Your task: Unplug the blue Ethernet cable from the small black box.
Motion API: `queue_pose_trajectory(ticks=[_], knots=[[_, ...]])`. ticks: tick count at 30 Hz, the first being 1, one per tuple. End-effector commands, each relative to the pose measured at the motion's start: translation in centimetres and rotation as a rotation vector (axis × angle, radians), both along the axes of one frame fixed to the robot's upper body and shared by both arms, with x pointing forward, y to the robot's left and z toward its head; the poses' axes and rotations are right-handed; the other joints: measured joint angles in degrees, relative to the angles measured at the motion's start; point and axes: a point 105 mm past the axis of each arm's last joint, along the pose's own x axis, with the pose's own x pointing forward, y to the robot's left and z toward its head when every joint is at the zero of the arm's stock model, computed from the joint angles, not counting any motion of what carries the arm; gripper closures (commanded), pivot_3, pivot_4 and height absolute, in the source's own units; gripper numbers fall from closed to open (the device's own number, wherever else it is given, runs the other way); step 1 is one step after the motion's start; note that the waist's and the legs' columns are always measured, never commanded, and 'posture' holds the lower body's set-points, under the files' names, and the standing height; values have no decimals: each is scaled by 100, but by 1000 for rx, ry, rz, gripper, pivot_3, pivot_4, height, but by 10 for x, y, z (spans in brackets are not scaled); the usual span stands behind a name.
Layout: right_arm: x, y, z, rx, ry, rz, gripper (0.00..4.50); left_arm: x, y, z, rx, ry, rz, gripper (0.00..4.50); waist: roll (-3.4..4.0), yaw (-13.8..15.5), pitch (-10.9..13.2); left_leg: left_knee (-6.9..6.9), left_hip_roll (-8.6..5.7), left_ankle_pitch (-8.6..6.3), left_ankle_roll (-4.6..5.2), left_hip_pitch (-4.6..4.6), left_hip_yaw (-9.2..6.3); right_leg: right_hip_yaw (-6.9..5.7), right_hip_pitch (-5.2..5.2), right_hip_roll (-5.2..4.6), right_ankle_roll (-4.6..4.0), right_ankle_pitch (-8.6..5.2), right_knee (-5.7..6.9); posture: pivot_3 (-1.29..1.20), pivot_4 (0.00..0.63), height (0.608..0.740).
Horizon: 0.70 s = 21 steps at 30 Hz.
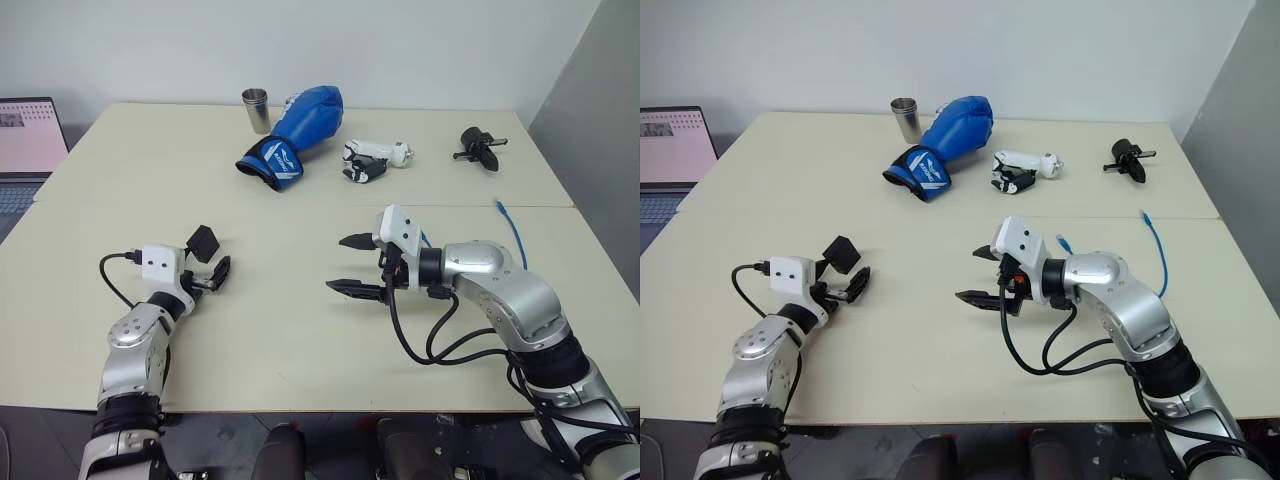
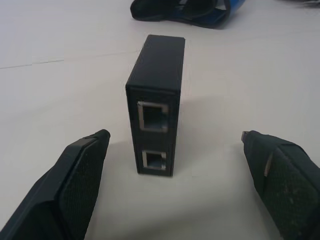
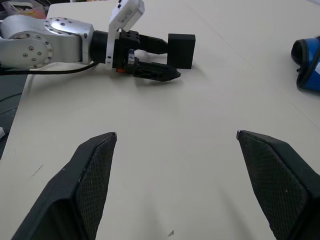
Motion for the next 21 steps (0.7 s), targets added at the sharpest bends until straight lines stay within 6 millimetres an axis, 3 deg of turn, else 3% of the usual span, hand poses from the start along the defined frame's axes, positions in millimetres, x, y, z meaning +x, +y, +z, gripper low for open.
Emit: queue_pose_trajectory(ticks=[1, 4, 12, 21], knots=[[-8, -17, -1, 6, -1, -41, 447, -21, -3, 25, 97, 19, -119, 40, -2, -2, -1, 0, -2, 0, 0, 2, -1, 0, 4, 0, 0, 0, 1, 0, 150, 740], [-14, -31, -4, 5, 5, -57, 447, -37, -4, 34, 167, 90, -207, 40, 1, 12, 1, -1, -6, 0, 0, 4, 2, 0, 5, -3, 0, 0, 0, 0, 150, 740], [-25, -82, 20, -2, -11, -61, 447, -49, -2, 92, 210, 147, -395, 40, 3, 1, 5, -5, -5, 0, 1, 20, 11, 2, 11, 1, 30, -18, 0, 0, 150, 740], [-27, -113, 43, -22, 35, -76, 447, -51, -4, 113, 176, 207, -530, 40, 6, -20, 11, -13, -1, -1, 2, 31, 22, 12, 12, 6, 29, -19, -2, 0, 150, 740]])
